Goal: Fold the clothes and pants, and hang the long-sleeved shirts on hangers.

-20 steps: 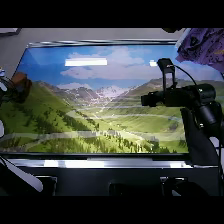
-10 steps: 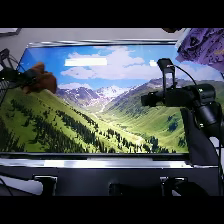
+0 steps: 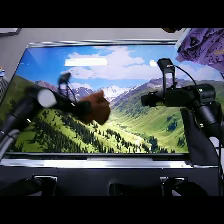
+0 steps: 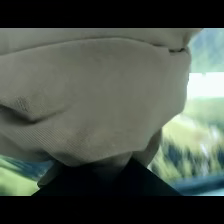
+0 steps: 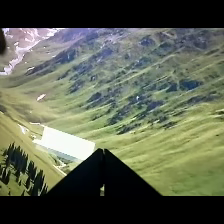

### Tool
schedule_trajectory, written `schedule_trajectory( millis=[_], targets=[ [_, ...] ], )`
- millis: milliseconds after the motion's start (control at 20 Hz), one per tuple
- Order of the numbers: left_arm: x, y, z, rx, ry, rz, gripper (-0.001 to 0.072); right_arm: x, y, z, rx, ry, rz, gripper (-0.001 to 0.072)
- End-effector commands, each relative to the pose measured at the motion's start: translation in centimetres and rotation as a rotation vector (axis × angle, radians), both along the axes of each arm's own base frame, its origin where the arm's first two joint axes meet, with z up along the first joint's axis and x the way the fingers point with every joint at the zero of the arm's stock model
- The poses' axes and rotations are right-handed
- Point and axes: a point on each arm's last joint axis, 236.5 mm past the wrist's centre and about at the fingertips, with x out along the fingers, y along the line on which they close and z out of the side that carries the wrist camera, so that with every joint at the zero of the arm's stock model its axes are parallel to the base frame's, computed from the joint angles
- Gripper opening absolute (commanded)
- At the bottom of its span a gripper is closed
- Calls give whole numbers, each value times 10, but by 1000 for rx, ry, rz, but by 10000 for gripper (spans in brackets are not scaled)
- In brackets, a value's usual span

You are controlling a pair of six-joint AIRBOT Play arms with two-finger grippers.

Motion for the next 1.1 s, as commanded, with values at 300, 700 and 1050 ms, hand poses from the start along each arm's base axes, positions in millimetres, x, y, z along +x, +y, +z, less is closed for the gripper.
schedule_trajectory(
  millis=[300, 700, 1050],
  targets=[
    [-67, -40, -35, -13, 59, -50, 619, 7, 2, 6, 12, -37, -5, 27],
    [20, 53, 61, -38, -158, 74, 612, 6, -5, -3, 88, 22, -106, 188],
    [36, 84, 60, -31, -161, 163, 612, -65, 28, -135, 501, 513, -182, 462]
  ],
)
